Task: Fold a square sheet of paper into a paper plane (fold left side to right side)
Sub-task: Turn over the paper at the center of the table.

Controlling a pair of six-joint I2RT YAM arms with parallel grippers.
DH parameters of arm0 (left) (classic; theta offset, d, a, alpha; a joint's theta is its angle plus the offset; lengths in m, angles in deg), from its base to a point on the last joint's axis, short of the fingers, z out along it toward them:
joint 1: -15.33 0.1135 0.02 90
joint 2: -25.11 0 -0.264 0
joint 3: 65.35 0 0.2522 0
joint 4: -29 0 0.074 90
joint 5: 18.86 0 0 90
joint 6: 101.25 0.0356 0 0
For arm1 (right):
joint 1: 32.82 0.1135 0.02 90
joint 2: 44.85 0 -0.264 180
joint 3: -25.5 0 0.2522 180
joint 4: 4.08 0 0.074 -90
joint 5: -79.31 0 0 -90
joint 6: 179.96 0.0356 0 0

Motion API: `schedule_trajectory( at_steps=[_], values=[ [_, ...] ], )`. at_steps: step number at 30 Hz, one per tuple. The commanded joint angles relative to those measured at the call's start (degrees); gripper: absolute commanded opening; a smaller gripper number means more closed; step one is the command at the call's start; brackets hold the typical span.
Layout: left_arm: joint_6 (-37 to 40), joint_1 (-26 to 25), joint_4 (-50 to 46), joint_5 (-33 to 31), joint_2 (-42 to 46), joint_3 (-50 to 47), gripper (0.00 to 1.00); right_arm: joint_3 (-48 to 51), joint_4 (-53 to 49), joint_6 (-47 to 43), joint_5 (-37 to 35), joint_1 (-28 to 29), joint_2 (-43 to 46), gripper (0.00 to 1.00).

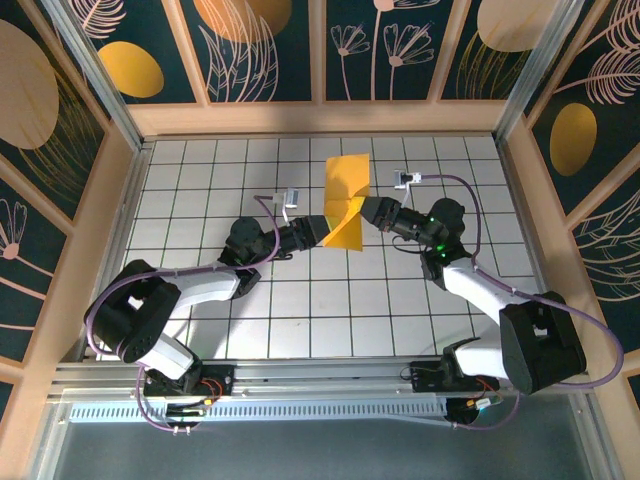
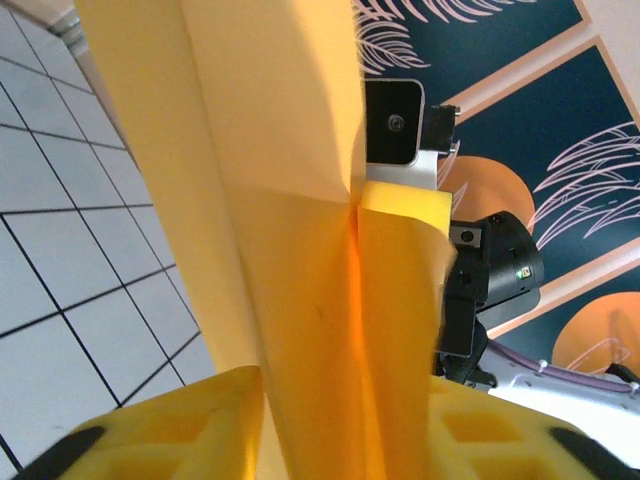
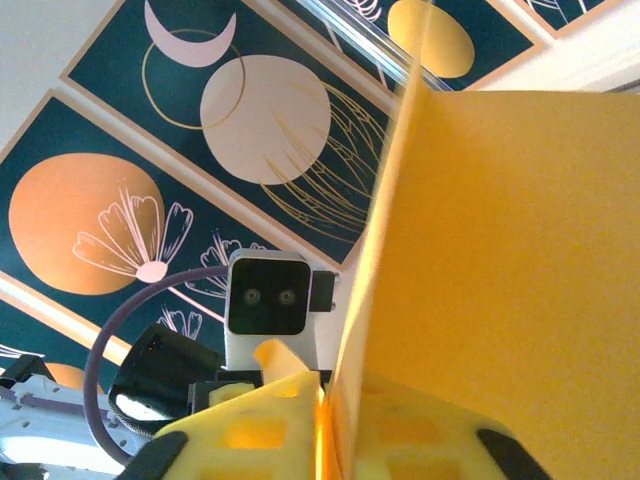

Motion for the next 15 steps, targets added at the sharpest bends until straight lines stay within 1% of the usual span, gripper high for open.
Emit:
schedule_trajectory(
  at_steps=[1, 3, 6, 9, 12, 15],
  values=[
    [0.0, -0.1, 2.6, -0.9, 0.2, 0.6, 0.3, -0.3, 0.0, -1.9, -0.7, 0.3, 0.8, 0.19],
    [0.4, -0.2, 1.9, -1.2, 0.6, 0.5, 0.24, -0.5, -1.8, -3.1, -1.3, 0.3, 1.6, 0.25],
    [1.8, -0.1, -0.8, -1.8, 1.5, 0.7, 0.18, -0.7, -5.4, -5.4, -2.1, 0.1, 2.9, 0.31],
    [4.5, -0.1, -5.7, -2.8, 3.1, 1.1, 0.11, -1.4, -12.8, -9.6, -4.4, -0.2, 4.8, 0.38],
    [10.1, -0.1, -16.4, -4.4, 5.2, 2.8, 0.04, -4.2, -27.0, -17.7, -10.5, -0.2, 7.4, 0.44],
    [18.3, -0.3, -32.0, -8.3, 7.5, 5.7, 0.01, -6.4, -40.0, -24.9, -20.5, -0.2, 10.0, 0.51]
  ],
)
